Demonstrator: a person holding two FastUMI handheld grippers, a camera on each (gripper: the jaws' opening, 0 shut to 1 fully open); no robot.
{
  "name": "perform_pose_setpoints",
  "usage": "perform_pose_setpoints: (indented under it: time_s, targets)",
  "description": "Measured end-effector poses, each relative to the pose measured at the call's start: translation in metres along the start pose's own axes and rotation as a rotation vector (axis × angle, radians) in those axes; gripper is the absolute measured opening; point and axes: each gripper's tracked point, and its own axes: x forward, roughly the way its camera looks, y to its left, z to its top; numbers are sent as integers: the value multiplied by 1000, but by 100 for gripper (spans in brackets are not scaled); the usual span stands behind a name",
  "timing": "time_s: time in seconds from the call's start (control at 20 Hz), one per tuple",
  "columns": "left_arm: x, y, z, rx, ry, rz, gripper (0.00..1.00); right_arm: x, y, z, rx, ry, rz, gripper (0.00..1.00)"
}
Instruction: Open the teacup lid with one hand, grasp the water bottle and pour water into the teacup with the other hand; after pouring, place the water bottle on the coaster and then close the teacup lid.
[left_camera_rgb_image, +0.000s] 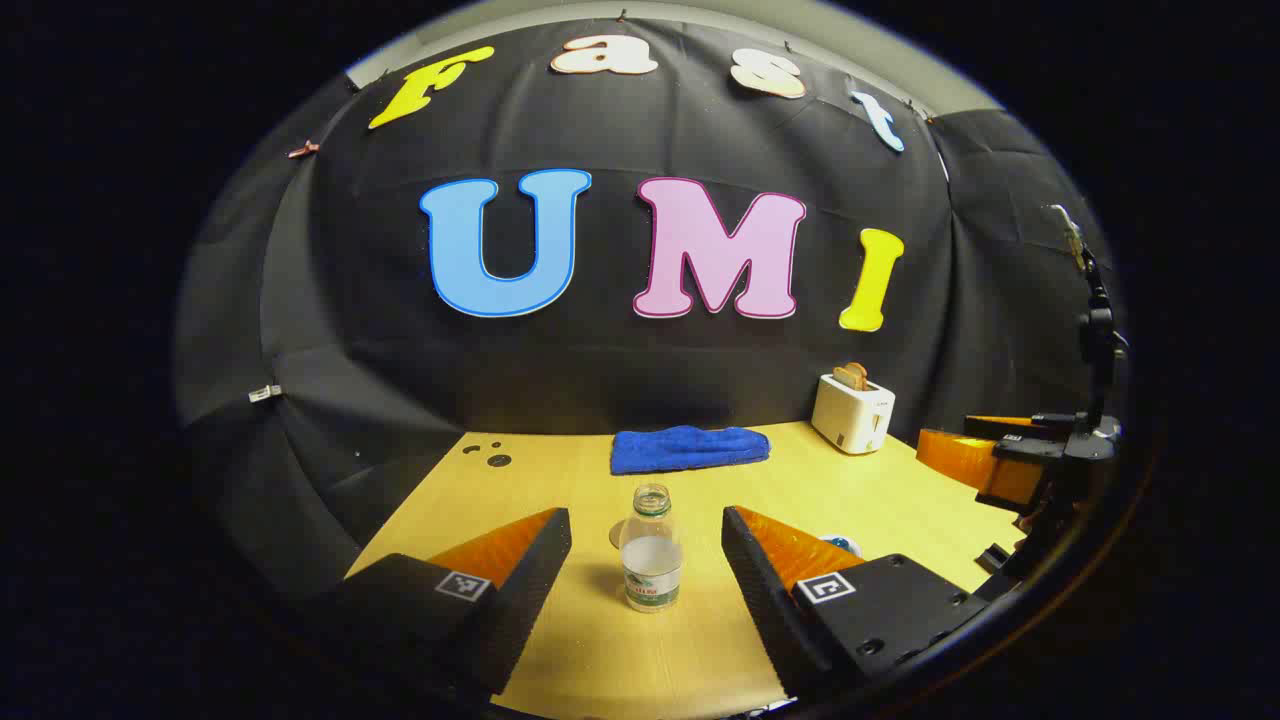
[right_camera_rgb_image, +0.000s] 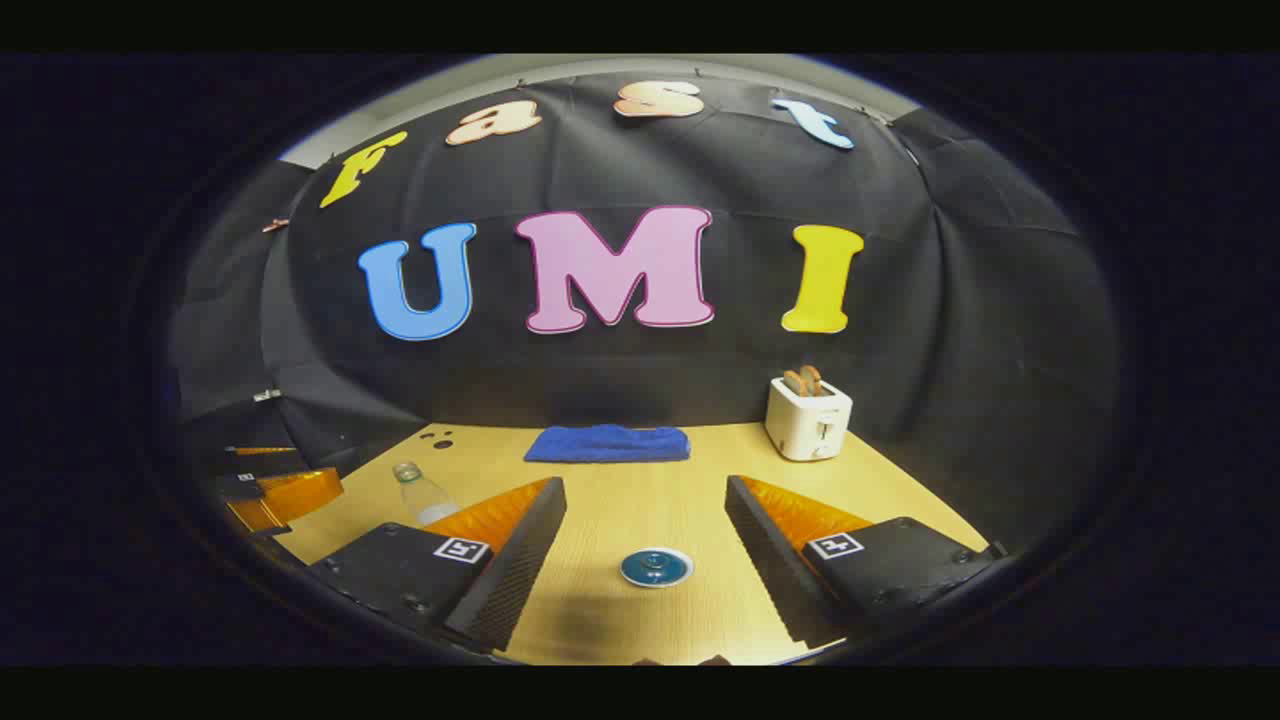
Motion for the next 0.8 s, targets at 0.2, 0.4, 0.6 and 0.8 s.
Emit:
perform_pose_setpoints:
  time_s: [0.2, 0.4, 0.6, 0.8]
  targets:
    - [2, -7, -10, -2, 20, 15, 95, 15, -4, -16, 24, 33, 41, 99]
    - [7, -13, -18, 17, 24, 36, 95, 25, -9, -37, 51, 71, 84, 99]
    - [12, -18, -21, 5, 23, 60, 95, 30, -20, -48, 27, 92, 108, 99]
    - [15, -21, -30, 20, 35, 92, 95, 41, -32, -68, 10, 116, 96, 99]
